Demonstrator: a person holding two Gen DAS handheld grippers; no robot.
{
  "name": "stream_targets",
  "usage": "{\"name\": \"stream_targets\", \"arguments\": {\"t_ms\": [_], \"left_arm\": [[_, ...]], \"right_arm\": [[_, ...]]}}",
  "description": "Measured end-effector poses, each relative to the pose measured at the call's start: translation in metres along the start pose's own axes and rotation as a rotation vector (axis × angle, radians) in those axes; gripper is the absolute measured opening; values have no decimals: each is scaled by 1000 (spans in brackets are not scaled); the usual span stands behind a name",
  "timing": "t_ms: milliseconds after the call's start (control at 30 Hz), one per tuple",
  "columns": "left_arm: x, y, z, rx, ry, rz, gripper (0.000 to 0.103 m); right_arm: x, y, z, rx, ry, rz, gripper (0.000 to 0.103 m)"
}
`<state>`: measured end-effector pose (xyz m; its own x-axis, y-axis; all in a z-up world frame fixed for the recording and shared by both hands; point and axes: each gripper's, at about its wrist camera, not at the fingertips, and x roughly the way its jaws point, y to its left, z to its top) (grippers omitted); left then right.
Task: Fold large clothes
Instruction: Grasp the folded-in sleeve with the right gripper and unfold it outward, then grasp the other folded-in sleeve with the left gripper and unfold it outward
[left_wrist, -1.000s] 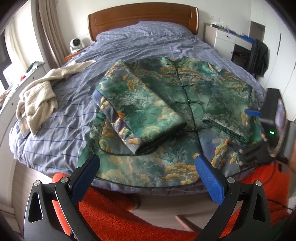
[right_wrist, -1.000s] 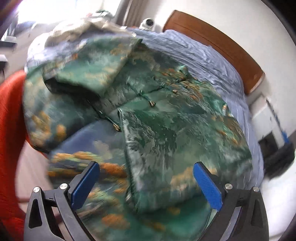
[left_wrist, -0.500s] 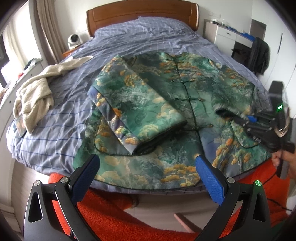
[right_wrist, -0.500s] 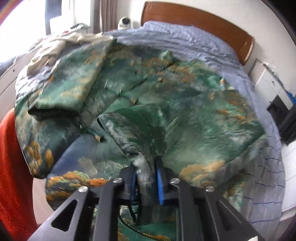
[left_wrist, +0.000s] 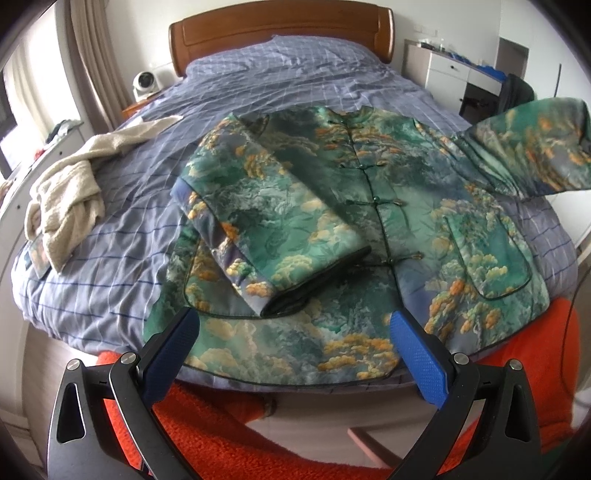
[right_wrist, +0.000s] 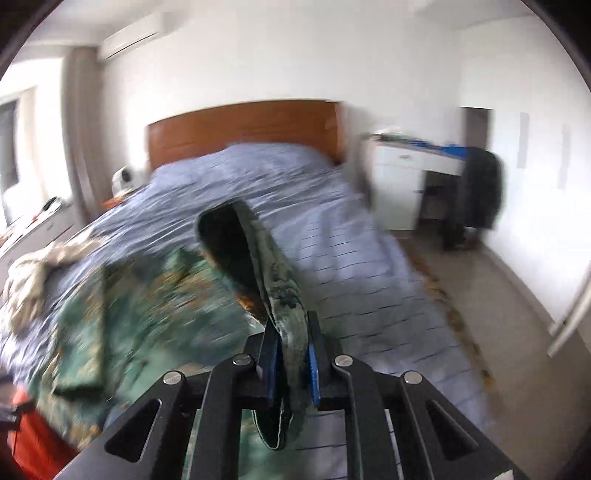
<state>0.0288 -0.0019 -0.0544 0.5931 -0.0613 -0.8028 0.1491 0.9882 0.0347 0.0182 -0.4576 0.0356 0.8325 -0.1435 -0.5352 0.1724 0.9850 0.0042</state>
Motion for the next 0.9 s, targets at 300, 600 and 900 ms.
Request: {"name": "stream_targets", "arguments": {"t_ms": [300, 600, 900], "left_arm": [[-8, -3, 2, 19, -20, 22, 103], [1, 9, 2, 89, -18, 103, 103], [31, 33, 13, 289, -46, 15, 103]], "right_arm": [[55, -138, -5, 185, 114, -227, 13], [93, -234, -82, 307, 289, -491, 40], [46, -192, -117, 307, 276, -449, 41]]}}
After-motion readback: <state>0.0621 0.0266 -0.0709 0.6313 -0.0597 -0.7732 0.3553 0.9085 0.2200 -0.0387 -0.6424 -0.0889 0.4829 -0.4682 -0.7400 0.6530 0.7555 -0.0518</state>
